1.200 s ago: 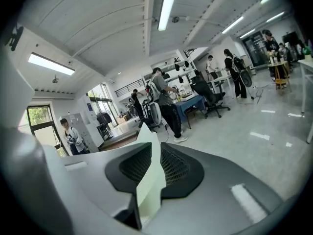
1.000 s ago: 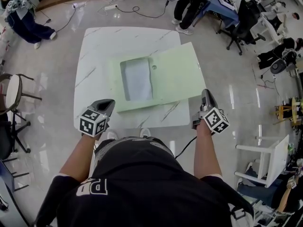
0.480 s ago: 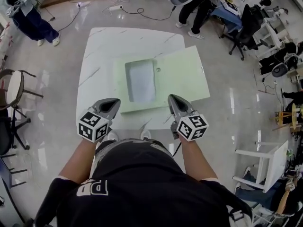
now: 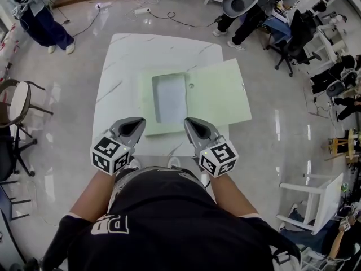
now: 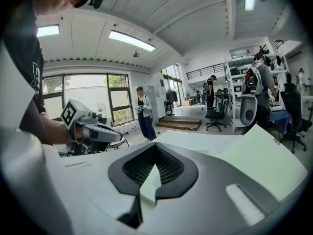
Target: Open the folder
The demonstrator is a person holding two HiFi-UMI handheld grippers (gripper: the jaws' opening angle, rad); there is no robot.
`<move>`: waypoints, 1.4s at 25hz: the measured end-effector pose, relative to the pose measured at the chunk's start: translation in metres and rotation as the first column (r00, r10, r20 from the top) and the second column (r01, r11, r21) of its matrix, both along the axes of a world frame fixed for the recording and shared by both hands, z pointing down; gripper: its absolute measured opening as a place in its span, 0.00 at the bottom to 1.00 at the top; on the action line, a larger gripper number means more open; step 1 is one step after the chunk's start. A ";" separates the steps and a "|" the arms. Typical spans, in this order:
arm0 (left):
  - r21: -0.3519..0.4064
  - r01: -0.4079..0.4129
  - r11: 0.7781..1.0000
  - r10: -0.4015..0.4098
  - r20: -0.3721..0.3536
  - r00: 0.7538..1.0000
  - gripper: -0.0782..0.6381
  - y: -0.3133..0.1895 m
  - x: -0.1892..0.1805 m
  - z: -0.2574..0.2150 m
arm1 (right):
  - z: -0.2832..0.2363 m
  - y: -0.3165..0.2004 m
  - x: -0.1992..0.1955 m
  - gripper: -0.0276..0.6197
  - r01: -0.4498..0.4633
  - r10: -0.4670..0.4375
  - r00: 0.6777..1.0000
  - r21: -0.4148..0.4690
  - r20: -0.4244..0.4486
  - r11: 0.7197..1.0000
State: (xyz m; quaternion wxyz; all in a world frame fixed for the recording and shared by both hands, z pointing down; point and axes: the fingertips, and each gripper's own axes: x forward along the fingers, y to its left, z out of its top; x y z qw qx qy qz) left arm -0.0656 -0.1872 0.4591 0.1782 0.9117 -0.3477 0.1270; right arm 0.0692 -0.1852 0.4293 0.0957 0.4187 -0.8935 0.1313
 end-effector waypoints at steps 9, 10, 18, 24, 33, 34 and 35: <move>0.040 0.005 0.999 -0.004 -0.006 1.000 0.18 0.003 0.001 -0.013 | -0.007 0.005 -0.008 0.04 0.027 -0.026 1.000 0.028 -0.014 0.999; 0.043 0.004 0.999 -0.004 -0.005 1.000 0.18 0.003 0.001 -0.014 | -0.006 0.005 -0.008 0.04 0.026 -0.026 1.000 0.022 -0.013 0.999; 0.065 -0.008 0.998 0.008 0.004 1.000 0.18 0.003 0.003 -0.023 | 0.005 0.003 -0.003 0.04 0.013 -0.012 1.000 -0.036 0.023 0.999; 0.068 -0.014 0.998 0.013 0.015 1.000 0.18 0.000 0.004 -0.023 | 0.010 0.002 -0.002 0.04 0.015 -0.013 0.999 -0.054 0.032 0.998; 0.062 -0.031 0.998 0.029 0.025 0.999 0.18 -0.001 0.010 -0.023 | 0.011 0.000 -0.001 0.04 0.018 -0.016 0.999 -0.060 0.032 0.998; 0.062 -0.029 0.998 0.028 0.025 0.999 0.18 -0.002 0.010 -0.023 | 0.011 0.000 -0.001 0.04 0.018 -0.017 0.999 -0.062 0.032 0.998; 0.061 -0.029 0.998 0.027 0.026 0.999 0.18 -0.003 0.011 -0.023 | 0.012 -0.001 0.000 0.04 0.019 -0.017 0.999 -0.063 0.031 0.998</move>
